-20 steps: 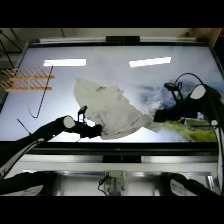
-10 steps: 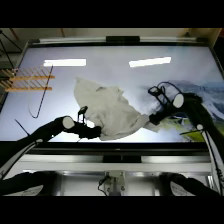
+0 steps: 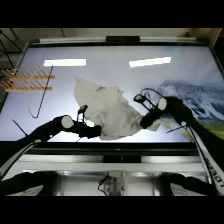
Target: Fold the shirts.
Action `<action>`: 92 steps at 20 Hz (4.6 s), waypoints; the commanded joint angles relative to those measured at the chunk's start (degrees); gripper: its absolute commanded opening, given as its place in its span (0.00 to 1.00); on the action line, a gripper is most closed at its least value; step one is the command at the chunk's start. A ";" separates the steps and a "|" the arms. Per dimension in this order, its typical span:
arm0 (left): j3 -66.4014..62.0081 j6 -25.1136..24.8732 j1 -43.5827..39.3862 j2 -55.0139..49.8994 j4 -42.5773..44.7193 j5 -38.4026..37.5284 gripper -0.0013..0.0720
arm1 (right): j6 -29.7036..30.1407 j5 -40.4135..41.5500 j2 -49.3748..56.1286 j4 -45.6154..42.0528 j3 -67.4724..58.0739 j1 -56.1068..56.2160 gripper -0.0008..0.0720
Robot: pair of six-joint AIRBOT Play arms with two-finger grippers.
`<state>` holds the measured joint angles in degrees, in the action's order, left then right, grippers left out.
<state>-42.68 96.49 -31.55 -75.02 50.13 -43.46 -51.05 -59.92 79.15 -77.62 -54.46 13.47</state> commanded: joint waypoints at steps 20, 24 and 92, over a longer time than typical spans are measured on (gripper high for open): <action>-54.38 0.79 11.28 39.52 33.53 -15.63 0.06 | -26.56 24.22 -53.86 -0.50 -26.62 -11.04 0.12; -48.06 2.43 11.28 38.14 41.59 -25.70 0.06 | -26.77 9.14 -51.32 -6.62 -26.60 -11.04 0.12; 13.57 -4.52 30.82 15.23 7.26 -17.16 0.06 | -17.53 -2.16 13.29 21.22 -7.08 -9.38 0.60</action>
<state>-28.75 91.98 -0.73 -60.27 57.87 -60.01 -68.34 -65.23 91.26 -58.26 -61.60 3.22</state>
